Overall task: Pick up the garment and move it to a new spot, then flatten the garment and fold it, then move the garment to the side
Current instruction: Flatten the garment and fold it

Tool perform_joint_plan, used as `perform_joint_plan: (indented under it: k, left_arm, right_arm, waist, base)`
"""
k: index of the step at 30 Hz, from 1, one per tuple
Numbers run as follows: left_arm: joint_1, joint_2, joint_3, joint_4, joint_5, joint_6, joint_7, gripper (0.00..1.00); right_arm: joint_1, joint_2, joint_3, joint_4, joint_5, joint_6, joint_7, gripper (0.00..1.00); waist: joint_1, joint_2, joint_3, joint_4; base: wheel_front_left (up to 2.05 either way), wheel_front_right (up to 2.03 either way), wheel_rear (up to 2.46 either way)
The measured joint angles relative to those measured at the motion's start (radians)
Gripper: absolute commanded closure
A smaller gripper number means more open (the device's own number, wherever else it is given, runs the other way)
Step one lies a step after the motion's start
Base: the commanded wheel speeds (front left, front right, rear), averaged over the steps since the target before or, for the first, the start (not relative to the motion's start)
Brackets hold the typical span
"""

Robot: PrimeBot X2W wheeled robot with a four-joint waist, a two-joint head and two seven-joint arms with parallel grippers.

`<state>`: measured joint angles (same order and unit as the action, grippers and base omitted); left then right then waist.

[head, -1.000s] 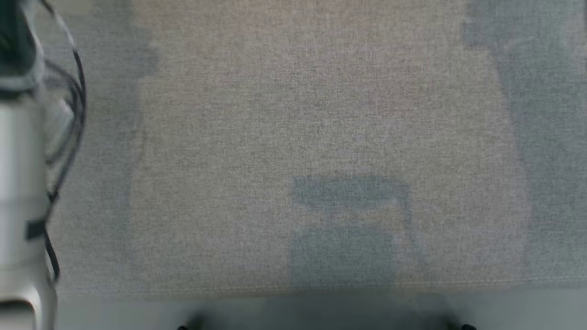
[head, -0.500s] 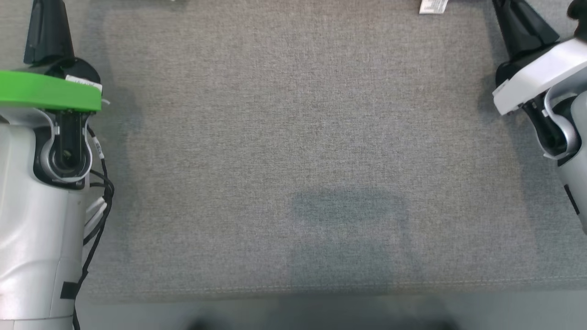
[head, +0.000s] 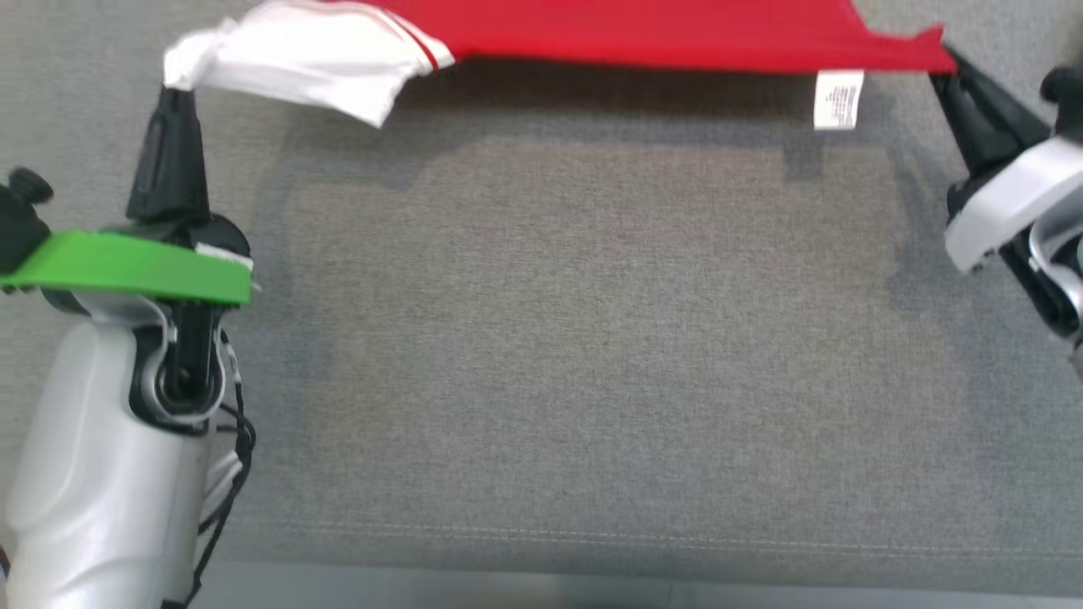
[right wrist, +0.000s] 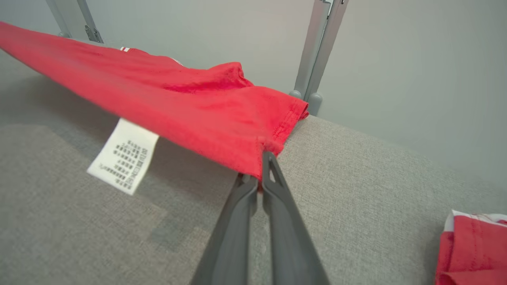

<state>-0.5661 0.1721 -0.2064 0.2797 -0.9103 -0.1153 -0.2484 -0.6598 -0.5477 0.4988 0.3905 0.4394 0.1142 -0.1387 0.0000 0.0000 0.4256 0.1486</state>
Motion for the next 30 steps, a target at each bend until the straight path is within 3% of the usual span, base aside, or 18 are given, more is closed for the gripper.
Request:
perform_joint_plan:
  k: [15,22,30]
  left_arm:
    - [0.276,0.014,0.002,-0.096,-0.009,-0.007,0.000,1.00]
    - [0.373,0.004,-0.038,-0.126,-0.010,-0.007,0.000,1.00]
    - [0.459,-0.006,-0.049,-0.153,-0.022,-0.001,0.003,1.00]
  right_arm:
    - [0.241,-0.065,0.056,-0.099,0.066,0.009,0.105,1.00]
    - [0.340,-0.131,0.040,-0.135,0.095,0.005,0.156,1.00]
    - [0.465,-0.148,0.040,-0.189,0.136,-0.013,0.186,1.00]
  waist:
    - [0.0000,0.0000,-0.201,0.052]
    - [0.0000,0.0000,-0.206,0.009]
    - [0.0000,0.0000,-0.180,-0.025]
  base:
    - [0.00,0.00,0.00]
    - [0.00,0.00,0.00]
    - [0.00,0.00,0.00]
